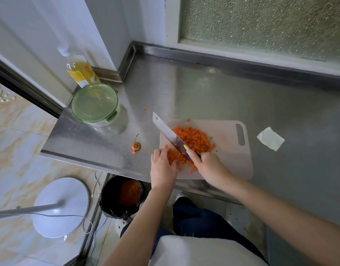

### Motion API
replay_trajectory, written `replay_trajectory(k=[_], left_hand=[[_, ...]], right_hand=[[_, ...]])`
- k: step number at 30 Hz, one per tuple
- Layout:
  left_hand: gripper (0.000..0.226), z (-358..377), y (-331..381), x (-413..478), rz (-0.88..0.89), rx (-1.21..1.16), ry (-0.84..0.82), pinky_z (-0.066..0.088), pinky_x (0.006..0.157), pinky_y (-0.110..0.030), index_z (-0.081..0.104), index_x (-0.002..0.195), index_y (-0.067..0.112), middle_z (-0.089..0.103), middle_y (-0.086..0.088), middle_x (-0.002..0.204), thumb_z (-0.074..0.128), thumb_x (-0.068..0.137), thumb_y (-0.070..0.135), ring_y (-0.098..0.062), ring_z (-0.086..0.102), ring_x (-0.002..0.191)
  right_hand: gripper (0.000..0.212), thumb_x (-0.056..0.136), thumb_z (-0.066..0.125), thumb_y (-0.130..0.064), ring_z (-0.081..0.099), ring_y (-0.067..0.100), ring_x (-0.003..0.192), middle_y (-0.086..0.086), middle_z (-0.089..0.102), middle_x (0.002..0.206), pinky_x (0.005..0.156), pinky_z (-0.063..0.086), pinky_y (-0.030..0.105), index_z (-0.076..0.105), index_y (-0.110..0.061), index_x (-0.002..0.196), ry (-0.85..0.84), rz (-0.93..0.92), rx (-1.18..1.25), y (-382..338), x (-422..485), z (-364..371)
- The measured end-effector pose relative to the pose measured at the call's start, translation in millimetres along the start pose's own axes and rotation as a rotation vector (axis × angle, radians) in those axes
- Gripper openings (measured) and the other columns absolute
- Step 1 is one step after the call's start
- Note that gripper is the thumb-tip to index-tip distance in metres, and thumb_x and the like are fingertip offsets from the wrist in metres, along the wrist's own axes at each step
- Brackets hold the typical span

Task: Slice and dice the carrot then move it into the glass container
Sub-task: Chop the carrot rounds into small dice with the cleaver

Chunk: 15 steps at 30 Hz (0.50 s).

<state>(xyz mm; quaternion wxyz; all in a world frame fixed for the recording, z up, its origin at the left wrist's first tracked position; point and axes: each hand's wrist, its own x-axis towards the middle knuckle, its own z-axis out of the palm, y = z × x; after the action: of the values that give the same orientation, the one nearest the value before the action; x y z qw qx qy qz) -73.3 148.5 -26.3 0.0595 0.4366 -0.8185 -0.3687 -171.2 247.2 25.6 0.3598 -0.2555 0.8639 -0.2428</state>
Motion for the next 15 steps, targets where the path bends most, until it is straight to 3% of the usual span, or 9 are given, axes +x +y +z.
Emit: replay_trajectory(k=[5,15], left_hand=[[0.031,1.2,2.7,-1.3,-0.017,-0.025,0.045,0.03,0.076,-0.014,0.061,0.114,0.006,0.053,-0.005,0.107,0.066,0.084,0.009,-0.019,0.047,0.106],[0.021,1.5,2.3,-2.6,0.001,-0.026,0.056,0.032,0.073,-0.017,0.067,0.104,0.009,0.054,0.0,0.098,0.066,0.083,0.009,-0.016,0.046,0.098]], right_hand=[[0.063,0.098,0.033,-0.051,0.037,0.022,0.046,0.005,0.037,0.048,0.048,0.029,0.03,0.033,-0.009,0.051,-0.03,0.001,-0.042,1.5,0.2,2.2],[0.062,0.098,0.031,-0.051,0.043,0.02,0.049,0.004,0.043,0.051,0.05,0.033,0.026,0.041,-0.01,0.053,-0.044,0.046,-0.083,-0.8,1.6,8.4]])
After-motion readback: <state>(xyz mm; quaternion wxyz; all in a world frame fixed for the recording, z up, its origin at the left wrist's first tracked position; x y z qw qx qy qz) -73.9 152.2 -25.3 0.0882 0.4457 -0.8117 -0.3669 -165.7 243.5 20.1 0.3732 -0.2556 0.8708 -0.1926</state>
